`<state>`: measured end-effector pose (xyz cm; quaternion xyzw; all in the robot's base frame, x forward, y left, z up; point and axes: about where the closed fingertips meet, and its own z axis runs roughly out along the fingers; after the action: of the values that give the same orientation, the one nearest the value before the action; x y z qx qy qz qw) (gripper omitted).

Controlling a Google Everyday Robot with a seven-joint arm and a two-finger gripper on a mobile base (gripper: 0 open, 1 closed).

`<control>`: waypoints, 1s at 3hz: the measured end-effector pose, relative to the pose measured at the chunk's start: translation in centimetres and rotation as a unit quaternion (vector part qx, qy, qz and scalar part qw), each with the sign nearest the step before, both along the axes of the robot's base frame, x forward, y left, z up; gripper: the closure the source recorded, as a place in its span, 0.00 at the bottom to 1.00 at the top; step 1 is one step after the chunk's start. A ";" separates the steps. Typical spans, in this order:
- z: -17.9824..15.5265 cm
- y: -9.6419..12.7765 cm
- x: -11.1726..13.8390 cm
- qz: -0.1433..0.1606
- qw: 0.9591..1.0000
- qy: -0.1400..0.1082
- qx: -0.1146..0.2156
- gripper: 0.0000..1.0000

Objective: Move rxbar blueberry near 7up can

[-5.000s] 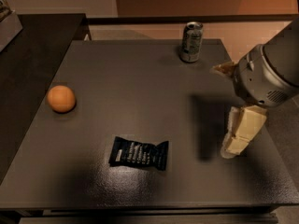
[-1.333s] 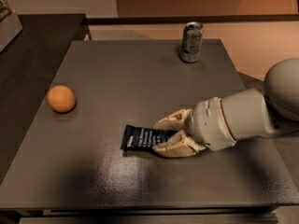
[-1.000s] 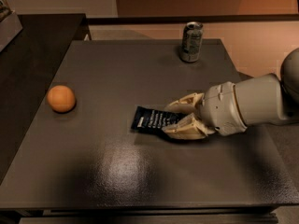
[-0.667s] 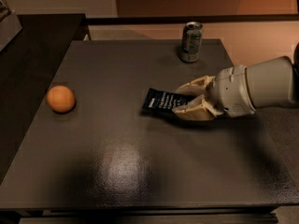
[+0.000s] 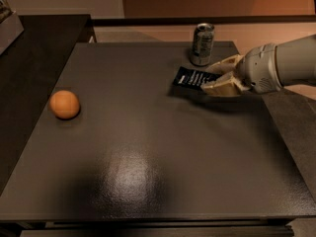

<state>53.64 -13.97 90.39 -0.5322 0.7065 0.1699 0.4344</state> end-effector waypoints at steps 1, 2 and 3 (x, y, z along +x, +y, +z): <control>-0.6 -1.6 3.5 -0.017 1.000 -0.002 -0.002 1.00; -1.5 -2.6 6.2 -0.030 1.000 0.001 -0.005 1.00; -2.4 -3.4 8.2 -0.041 0.999 0.003 -0.008 0.82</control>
Offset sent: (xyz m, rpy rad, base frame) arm 0.0956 -0.0429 -0.0276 -0.0174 0.0082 -0.1016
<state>61.82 -17.33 87.97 -0.5058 0.7304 0.1479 0.4345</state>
